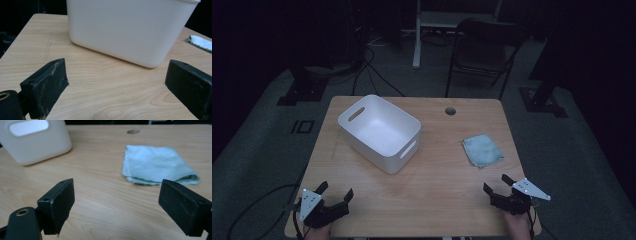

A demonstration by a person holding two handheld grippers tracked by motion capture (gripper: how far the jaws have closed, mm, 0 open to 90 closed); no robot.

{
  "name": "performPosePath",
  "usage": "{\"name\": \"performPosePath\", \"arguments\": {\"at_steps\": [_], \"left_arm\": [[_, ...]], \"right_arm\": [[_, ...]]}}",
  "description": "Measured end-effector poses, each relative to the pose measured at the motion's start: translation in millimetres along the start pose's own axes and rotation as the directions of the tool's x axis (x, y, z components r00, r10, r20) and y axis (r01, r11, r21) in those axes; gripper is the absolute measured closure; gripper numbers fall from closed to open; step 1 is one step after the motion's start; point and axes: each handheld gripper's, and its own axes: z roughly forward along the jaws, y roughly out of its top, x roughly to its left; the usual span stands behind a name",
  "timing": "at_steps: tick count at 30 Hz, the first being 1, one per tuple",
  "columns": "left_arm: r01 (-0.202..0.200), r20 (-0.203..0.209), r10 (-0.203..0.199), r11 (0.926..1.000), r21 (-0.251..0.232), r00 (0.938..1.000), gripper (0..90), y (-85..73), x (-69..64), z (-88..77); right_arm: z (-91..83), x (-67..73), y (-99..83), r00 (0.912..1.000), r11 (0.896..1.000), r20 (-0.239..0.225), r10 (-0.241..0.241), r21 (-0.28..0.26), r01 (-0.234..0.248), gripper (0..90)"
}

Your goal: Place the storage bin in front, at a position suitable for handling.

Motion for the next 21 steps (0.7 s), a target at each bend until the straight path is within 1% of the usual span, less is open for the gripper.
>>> {"name": "performPosePath", "arguments": {"at_steps": [1,3,6,8,11,14,17,21], "left_arm": [[-0.001,-0.002,0.001,1.0,0.0,1.0,4.2,0.0,-0.6,0.9],[-0.001,0.0,0.001,1.0,0.008,1.0,4.2,0.0,-0.9,2.6],[-0.004,0.001,0.004,1.0,0.009,1.0,4.2,-0.2,-1.1,2.8],[-0.004,0.0,0.004,1.0,0.008,1.0,4.2,-0.6,-0.8,0.9],[0.009,0.003,-0.009,1.0,0.004,1.0,4.2,-0.5,0.1,-0.5],[0.006,0.002,-0.006,1.0,0.004,1.0,4.2,-0.4,-1.0,-0.5],[0.001,0.01,-0.001,1.0,0.008,0.9999,4.2,-0.3,-2.9,0.6],[0.007,0.008,-0.007,0.9999,0.014,0.9999,4.2,-0.9,-3.2,2.7]], "right_arm": [[0.0,0.0,0.0,1.0,1.0,0.0,0.0,0.0,0.0,13.2],[-1.0,-3.3,-1.0,0.9997,1.0,0.001,0.026,-0.012,-0.026,13.2],[-0.2,-4.8,-1.6,0.9993,0.999,0.007,0.038,-0.023,-0.038,13.1],[2.0,-4.0,-1.0,0.9993,0.999,0.006,0.036,-0.022,-0.036,13.1],[6.4,-2.6,-0.6,0.9995,0.999,0.009,0.03,-0.015,-0.03,13.2],[8.5,-0.2,0.3,0.9995,0.999,0.004,0.032,-0.013,-0.032,13.2],[9.1,2.8,3.6,0.9991,0.999,0.002,0.041,-0.028,-0.041,13.2],[13.4,6.5,10.6,0.9997,0.999,-0.001,0.025,-0.032,-0.025,13.2]]}}
